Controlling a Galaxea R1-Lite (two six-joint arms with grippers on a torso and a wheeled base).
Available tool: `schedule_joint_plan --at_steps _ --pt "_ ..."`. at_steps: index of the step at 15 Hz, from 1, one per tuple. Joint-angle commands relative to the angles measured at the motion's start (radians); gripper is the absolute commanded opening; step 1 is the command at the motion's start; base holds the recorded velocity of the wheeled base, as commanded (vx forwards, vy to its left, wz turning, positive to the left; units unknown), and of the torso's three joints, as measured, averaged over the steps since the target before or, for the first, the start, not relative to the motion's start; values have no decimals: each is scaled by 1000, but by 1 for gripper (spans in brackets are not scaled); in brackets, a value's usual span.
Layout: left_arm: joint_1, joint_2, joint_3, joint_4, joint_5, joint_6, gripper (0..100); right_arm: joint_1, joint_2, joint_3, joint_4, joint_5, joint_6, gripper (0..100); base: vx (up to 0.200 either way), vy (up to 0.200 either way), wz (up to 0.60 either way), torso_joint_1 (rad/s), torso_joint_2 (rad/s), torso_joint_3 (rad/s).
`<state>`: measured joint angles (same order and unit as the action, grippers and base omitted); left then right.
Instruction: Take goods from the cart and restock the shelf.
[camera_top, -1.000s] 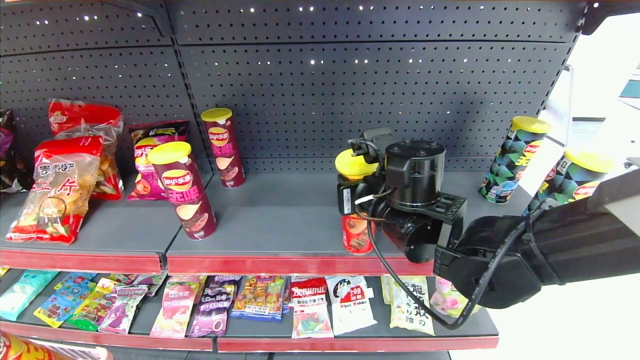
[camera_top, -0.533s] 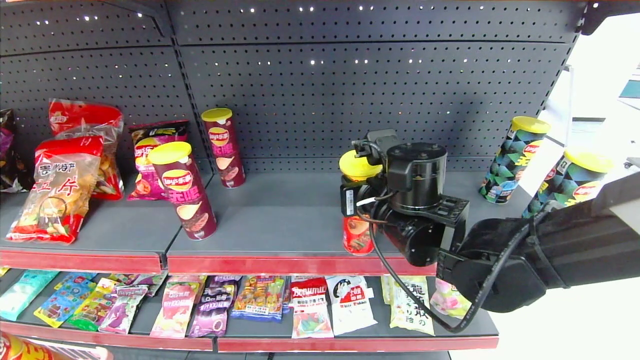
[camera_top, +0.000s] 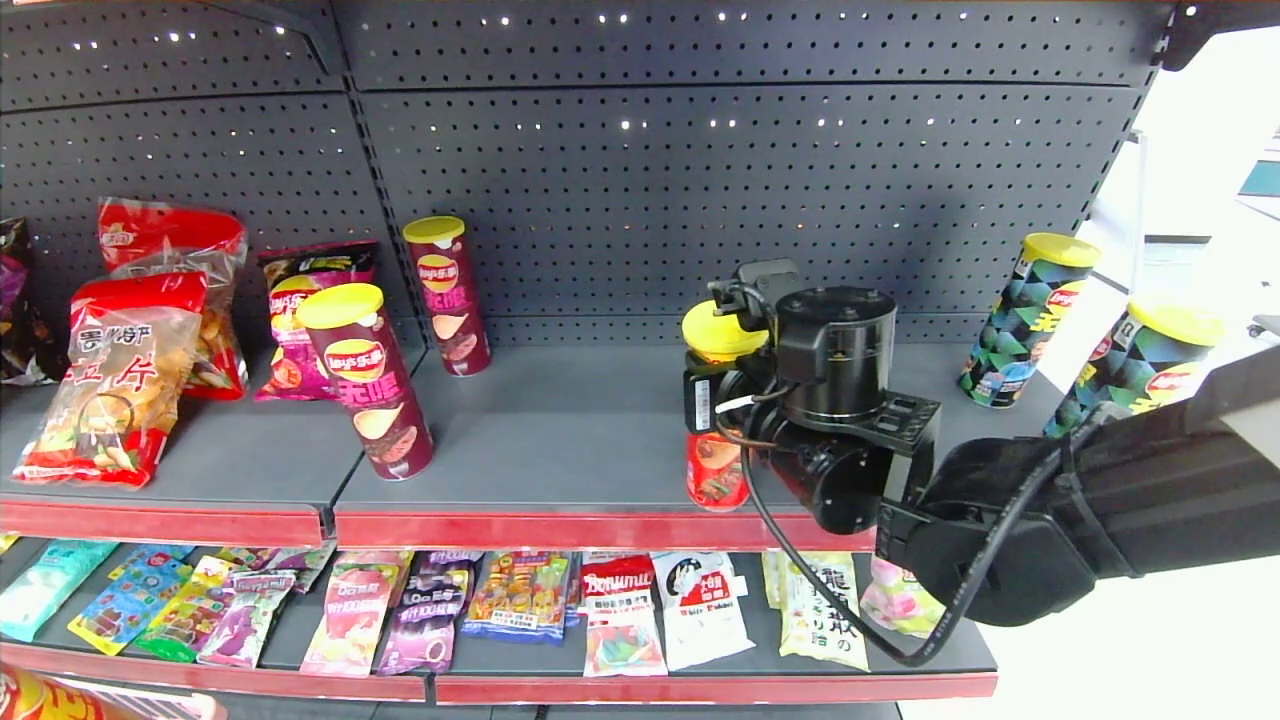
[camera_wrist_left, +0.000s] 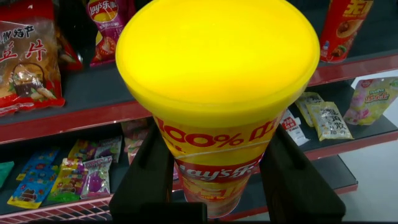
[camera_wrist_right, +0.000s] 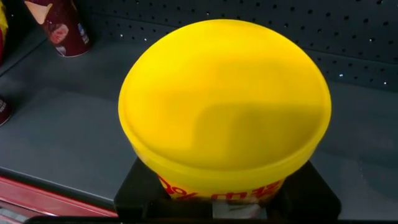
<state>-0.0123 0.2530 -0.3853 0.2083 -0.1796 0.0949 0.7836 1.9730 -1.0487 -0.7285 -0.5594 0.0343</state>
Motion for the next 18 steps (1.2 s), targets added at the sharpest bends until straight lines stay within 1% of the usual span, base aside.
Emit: schedule_joint_plan --at_steps 1,7,9,15,17,18 --pt "0 2 2 0 0 0 0 0 3 10 1 -1 1 100 0 0 0 0 0 0" --pt "0 2 3 2 -1 0 0 -1 0 10 1 -2 15 100 0 0 0 0 0 0" --pt "0 3 2 0 -1 0 0 0 -32 27 1 -2 15 100 0 0 0 0 0 0" --pt "0 5 13 0 -3 0 0 11 -175 193 1 -1 13 100 0 0 0 0 0 0" --pt "0 5 13 0 -6 0 0 45 -217 248 1 6 16 100 0 0 0 0 0 0" --pt "0 5 13 0 -6 0 0 75 -243 283 1 6 16 100 0 0 0 0 0 0"
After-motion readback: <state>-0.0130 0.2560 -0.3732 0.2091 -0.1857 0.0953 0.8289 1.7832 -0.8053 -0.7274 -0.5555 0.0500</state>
